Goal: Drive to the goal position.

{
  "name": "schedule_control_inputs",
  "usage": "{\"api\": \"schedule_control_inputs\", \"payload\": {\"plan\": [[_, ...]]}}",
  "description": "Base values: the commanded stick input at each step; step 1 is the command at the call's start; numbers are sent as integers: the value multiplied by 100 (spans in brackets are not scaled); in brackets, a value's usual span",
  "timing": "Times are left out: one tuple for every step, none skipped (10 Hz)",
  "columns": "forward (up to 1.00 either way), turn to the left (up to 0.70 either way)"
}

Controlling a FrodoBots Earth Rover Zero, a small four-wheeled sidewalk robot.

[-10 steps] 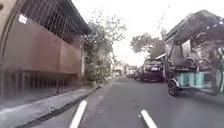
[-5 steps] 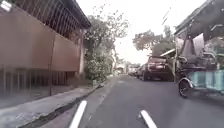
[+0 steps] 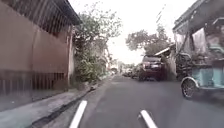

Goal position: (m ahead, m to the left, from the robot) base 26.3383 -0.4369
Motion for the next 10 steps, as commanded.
{"api": "schedule_control_inputs", "payload": {"plan": [[0,-85],[0,-85],[29,-56],[85,0],[85,0],[85,0],[85,0],[85,0],[85,0],[85,-31]]}}
